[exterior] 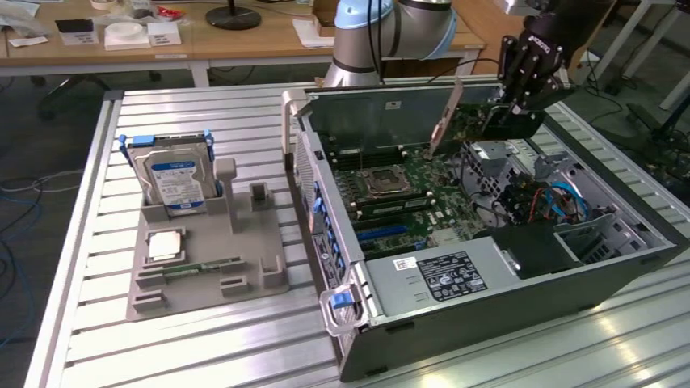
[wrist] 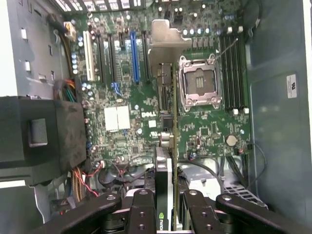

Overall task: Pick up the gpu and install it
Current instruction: 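Insert the gpu into the slot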

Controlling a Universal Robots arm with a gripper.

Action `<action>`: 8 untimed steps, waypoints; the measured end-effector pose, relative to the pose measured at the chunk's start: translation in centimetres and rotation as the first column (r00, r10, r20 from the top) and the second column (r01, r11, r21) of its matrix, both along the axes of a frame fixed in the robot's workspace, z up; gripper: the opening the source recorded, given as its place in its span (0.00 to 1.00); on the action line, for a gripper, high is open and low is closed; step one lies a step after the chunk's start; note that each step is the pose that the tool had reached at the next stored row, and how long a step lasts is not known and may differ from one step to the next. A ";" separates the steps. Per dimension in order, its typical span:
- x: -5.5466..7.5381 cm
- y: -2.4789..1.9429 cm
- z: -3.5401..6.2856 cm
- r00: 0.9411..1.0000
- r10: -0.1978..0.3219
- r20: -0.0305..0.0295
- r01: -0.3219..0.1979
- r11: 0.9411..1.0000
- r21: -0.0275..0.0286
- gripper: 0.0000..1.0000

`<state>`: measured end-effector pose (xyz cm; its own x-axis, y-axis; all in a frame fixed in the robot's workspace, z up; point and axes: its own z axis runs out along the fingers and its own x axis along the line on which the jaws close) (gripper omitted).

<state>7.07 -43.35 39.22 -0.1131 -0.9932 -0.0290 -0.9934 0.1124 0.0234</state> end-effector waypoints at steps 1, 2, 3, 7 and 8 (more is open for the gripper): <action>-0.1 0.00 -0.02 1.000 0.000 0.007 0.000 1.000 0.001 0.27; -0.3 0.00 -0.03 1.000 0.000 0.014 0.000 1.000 0.001 0.27; -0.5 0.00 -0.03 1.000 0.000 0.022 0.000 1.000 0.002 0.27; -1.2 0.00 -0.08 0.999 0.000 0.048 0.000 1.000 0.007 0.27; -1.3 0.00 -0.10 0.999 0.000 0.051 0.000 1.000 0.007 0.27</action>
